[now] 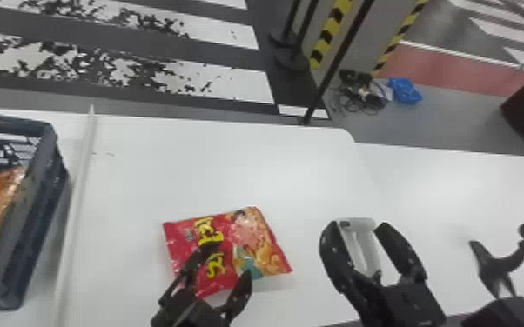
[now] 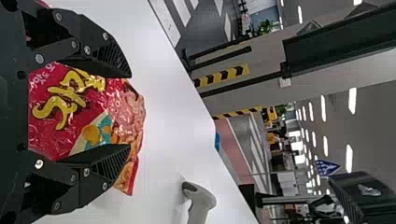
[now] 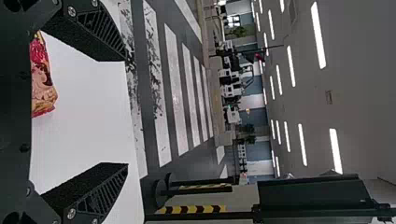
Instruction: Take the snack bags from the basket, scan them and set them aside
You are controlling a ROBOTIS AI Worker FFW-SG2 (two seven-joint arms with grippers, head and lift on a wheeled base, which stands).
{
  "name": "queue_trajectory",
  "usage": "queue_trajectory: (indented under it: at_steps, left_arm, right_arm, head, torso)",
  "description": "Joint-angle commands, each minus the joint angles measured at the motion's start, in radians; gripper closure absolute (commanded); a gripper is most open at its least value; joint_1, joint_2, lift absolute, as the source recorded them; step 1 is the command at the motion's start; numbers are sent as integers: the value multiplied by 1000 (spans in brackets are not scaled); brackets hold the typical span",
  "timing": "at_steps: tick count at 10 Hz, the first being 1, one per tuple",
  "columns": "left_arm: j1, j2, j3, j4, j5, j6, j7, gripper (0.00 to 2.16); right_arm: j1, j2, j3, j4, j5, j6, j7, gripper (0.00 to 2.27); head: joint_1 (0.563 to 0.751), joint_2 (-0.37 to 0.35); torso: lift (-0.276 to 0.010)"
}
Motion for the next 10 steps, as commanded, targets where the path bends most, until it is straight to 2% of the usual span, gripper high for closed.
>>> queue_trajectory:
  at_steps: [1, 2, 4, 5, 6, 7, 8, 9, 10]
  left_arm:
    - [24, 6, 33, -27, 91, -51, -16, 66]
    - [59, 9, 70, -64, 145, -109, -22, 66]
    - [153, 15, 185, -159, 180, -207, -22, 66]
    - [208, 18, 262, -210, 194, -256, -19, 66]
    - [265, 27, 343, -273, 238, -284, -20, 66]
    - [329, 27, 432, -331, 284, -336, -20, 66]
    - [386, 27, 516, -385, 326, -360, -20, 66]
    - [424, 18, 598, -420, 373, -367, -22, 66]
    - [474, 15, 667, -457, 399, -367, -33, 66]
  right_arm:
    - [-4, 0, 1, 4, 5, 0, 0, 127]
    - [-6, 0, 3, 8, 8, 0, 0, 127]
    - [-13, 0, 4, 19, 14, -3, 0, 124]
    - [-16, 0, 4, 22, 18, -3, 0, 124]
    - [-24, -2, 4, 30, 20, -6, 0, 124]
    - [-29, -3, 4, 36, 31, -6, 0, 124]
    - [-39, -5, 15, 54, 90, -15, 0, 124]
    - [-41, -6, 31, 80, 133, -64, 0, 124]
    - [-41, -11, 38, 93, 140, -74, 6, 124]
  head:
    - [695, -350]
    - [695, -350]
    - [695, -350]
    - [695, -350]
    - [695, -350]
    - [695, -350]
    - [695, -350]
    - [695, -342]
    - [695, -252]
  torso:
    - [-75]
    - [-75]
    - [-75]
    - [-75]
    - [-75]
    - [-75]
    - [-75]
    - [-75]
    - [-75]
